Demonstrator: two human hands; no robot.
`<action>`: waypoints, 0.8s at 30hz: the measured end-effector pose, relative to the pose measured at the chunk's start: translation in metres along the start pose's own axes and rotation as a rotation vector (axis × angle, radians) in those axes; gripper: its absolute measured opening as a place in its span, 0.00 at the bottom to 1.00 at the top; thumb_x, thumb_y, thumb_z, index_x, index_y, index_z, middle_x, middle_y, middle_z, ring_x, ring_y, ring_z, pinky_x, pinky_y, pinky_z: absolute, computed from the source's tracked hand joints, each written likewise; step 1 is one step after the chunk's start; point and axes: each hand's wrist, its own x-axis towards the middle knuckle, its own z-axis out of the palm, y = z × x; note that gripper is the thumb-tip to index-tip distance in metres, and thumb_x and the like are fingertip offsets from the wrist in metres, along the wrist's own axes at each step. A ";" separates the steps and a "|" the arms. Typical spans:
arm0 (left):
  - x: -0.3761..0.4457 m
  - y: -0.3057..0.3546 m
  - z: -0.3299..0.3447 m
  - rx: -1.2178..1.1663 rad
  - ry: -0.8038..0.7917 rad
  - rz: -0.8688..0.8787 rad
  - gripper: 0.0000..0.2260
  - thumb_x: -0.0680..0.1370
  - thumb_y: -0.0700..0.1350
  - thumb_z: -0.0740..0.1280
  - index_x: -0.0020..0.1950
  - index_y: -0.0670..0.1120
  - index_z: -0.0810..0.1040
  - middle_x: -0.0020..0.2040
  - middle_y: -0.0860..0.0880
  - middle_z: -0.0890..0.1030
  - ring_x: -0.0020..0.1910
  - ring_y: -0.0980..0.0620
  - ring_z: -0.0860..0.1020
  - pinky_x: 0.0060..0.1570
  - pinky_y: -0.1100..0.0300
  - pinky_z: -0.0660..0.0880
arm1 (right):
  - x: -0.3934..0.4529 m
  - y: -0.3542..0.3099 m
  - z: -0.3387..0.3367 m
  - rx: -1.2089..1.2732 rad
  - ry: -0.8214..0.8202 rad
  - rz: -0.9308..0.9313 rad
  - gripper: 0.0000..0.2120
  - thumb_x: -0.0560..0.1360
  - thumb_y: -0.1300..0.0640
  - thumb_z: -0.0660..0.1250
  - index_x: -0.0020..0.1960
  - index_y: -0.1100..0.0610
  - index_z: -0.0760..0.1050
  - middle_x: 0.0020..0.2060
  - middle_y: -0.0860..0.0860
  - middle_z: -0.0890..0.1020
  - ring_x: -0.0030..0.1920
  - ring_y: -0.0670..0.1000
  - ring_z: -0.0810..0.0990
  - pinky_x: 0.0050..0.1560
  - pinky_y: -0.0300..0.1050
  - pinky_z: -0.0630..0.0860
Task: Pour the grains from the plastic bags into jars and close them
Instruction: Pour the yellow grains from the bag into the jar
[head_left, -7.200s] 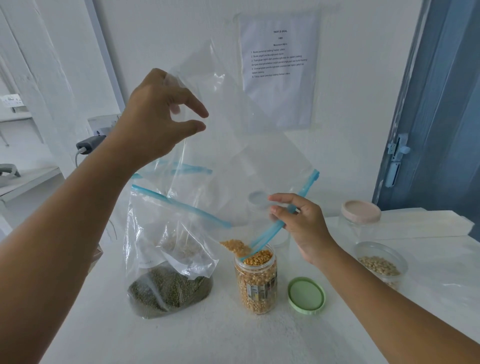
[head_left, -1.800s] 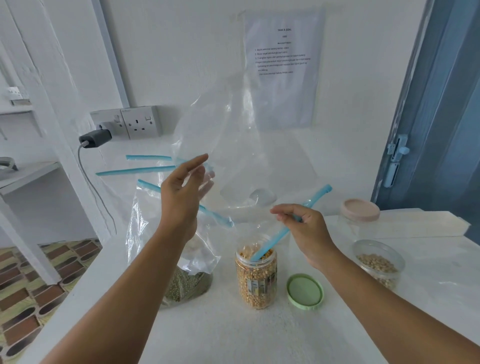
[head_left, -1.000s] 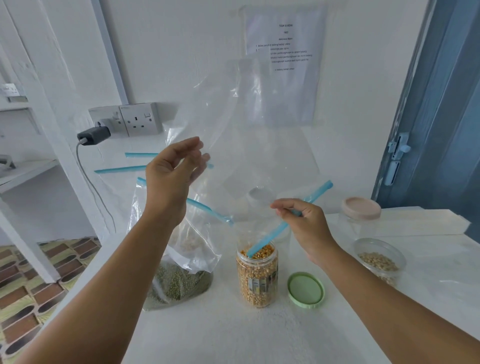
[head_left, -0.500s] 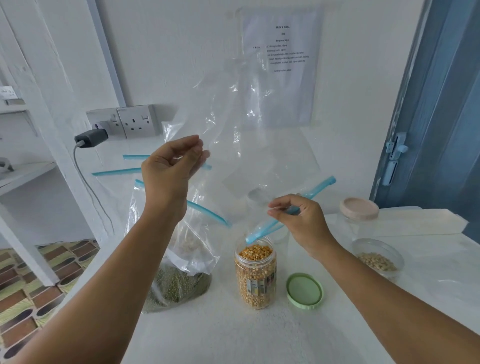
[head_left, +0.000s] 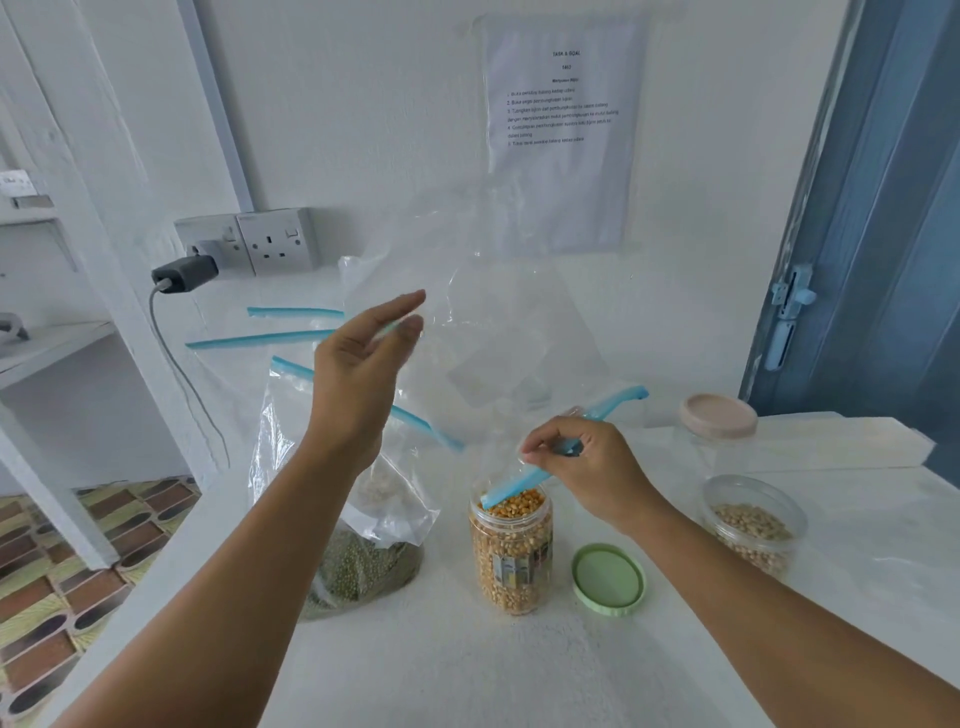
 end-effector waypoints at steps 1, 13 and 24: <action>-0.004 -0.002 -0.003 0.027 -0.078 -0.022 0.16 0.81 0.37 0.70 0.62 0.55 0.85 0.59 0.58 0.85 0.63 0.58 0.81 0.70 0.49 0.74 | 0.000 0.001 0.000 0.003 0.005 -0.004 0.08 0.74 0.64 0.77 0.43 0.51 0.87 0.43 0.45 0.84 0.47 0.46 0.82 0.53 0.42 0.80; -0.008 -0.018 -0.012 0.128 -0.069 -0.046 0.17 0.76 0.29 0.73 0.56 0.50 0.87 0.43 0.49 0.86 0.42 0.50 0.84 0.55 0.56 0.81 | 0.008 0.000 -0.010 0.017 0.005 -0.057 0.14 0.79 0.63 0.72 0.47 0.44 0.86 0.50 0.44 0.84 0.57 0.51 0.81 0.59 0.54 0.79; -0.027 -0.027 -0.001 0.216 -0.361 -0.078 0.35 0.74 0.40 0.78 0.70 0.72 0.74 0.61 0.47 0.77 0.54 0.45 0.85 0.60 0.54 0.80 | 0.000 -0.003 -0.004 0.065 0.049 -0.009 0.09 0.74 0.60 0.78 0.46 0.46 0.86 0.38 0.42 0.79 0.41 0.46 0.78 0.47 0.38 0.76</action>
